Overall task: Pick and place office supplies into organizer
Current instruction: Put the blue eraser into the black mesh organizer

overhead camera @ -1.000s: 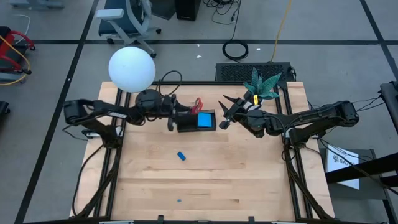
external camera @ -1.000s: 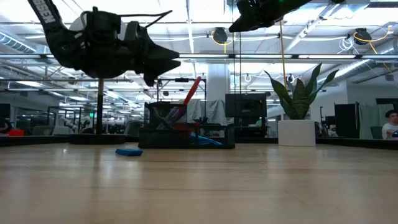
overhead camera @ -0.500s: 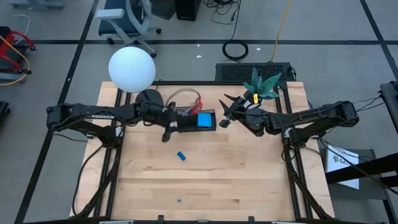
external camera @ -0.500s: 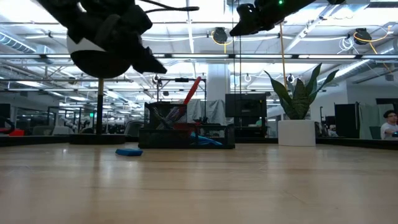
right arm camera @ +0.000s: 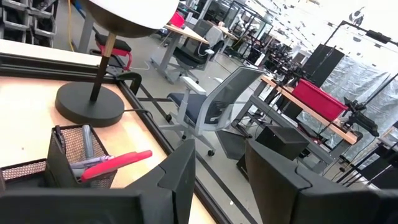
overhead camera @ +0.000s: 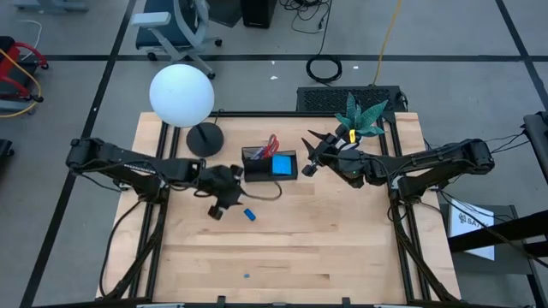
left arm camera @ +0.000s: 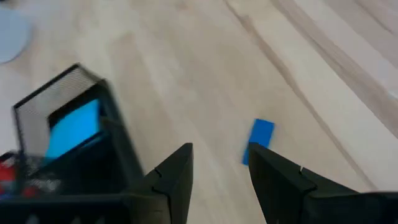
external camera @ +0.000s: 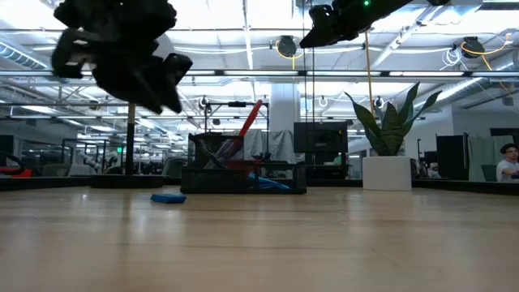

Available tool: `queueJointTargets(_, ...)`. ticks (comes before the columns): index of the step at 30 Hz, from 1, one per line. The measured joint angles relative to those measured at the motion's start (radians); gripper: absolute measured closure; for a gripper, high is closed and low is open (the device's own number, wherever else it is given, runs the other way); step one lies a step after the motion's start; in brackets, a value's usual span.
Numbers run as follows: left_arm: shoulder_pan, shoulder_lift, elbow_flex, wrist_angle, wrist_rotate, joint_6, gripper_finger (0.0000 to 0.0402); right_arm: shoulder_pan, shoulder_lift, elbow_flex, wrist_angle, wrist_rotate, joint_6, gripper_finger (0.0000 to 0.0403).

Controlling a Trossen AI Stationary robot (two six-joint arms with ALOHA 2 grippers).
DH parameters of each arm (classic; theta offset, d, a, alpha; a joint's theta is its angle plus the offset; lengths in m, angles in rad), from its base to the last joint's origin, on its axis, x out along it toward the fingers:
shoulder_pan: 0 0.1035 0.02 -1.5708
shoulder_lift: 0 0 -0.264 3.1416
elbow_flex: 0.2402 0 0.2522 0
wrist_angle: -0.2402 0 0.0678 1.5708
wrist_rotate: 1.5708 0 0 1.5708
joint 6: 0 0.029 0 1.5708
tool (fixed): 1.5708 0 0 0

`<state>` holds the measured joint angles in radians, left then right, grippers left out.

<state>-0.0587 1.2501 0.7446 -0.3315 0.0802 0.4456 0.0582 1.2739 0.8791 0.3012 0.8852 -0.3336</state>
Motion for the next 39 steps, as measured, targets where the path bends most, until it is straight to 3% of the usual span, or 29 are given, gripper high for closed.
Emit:
queueJointTargets(11,-0.064,0.167,0.002,-0.033,-0.011,0.086,0.024,0.0,0.0,0.0,0.007,0.0,0.0,0.0271)
queueJointTargets(25,-0.082,0.435,0.244,-0.218,0.001,0.152,0.0241,0.0,0.0,-0.001,-0.013,0.0,0.004,0.0271)
queueJointTargets(39,-0.081,0.59,0.284,-0.199,0.023,0.175,0.0241,0.0,0.0,-0.001,-0.02,0.0,0.004,0.0271)
